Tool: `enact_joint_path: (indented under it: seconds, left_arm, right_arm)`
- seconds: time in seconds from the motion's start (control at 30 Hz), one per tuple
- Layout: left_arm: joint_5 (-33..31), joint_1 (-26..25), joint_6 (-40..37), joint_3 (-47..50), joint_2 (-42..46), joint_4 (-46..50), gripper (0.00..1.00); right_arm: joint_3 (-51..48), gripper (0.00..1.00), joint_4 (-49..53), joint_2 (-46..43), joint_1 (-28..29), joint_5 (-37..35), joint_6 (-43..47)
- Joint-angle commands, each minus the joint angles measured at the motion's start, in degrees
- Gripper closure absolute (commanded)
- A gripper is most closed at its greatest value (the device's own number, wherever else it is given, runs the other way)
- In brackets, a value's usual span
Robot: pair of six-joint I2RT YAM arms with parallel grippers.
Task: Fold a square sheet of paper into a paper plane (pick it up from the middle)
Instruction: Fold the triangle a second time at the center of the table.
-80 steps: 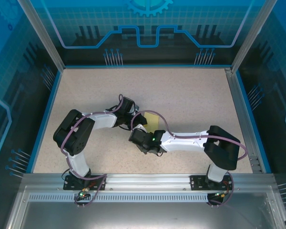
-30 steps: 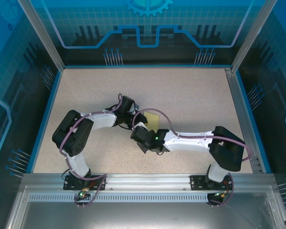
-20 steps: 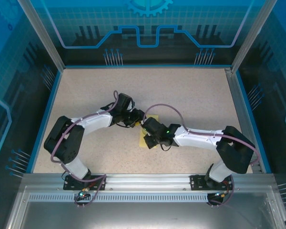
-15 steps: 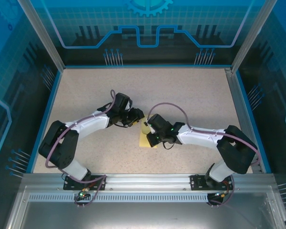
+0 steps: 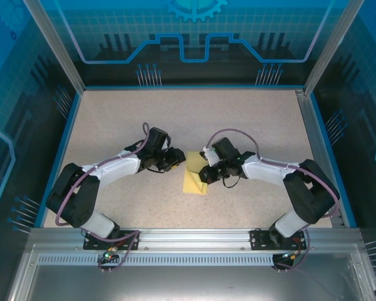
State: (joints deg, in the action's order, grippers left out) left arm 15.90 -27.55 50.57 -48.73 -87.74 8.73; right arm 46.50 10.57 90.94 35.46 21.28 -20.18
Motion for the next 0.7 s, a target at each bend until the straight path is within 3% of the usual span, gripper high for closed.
enact_joint_path:
  seconds: [0.0, 0.33, 0.67]
  left_arm:
    - [1.4, -0.2, -1.4, 1.1, 1.1, 0.2, 0.62]
    - [2.0, -1.3, -1.4, 1.2, 0.2, -0.5, 0.63]
    - [2.7, -2.6, -1.0, 1.2, -0.8, -1.3, 0.65]
  right_arm:
    - [1.1, 0.94, 1.8, 1.9, -2.5, 5.0, 3.1]
    - [3.4, 0.93, 4.0, 5.6, -5.2, 7.8, 6.4]
    - [5.7, 0.94, 5.4, 7.9, -5.9, 5.8, 8.1]
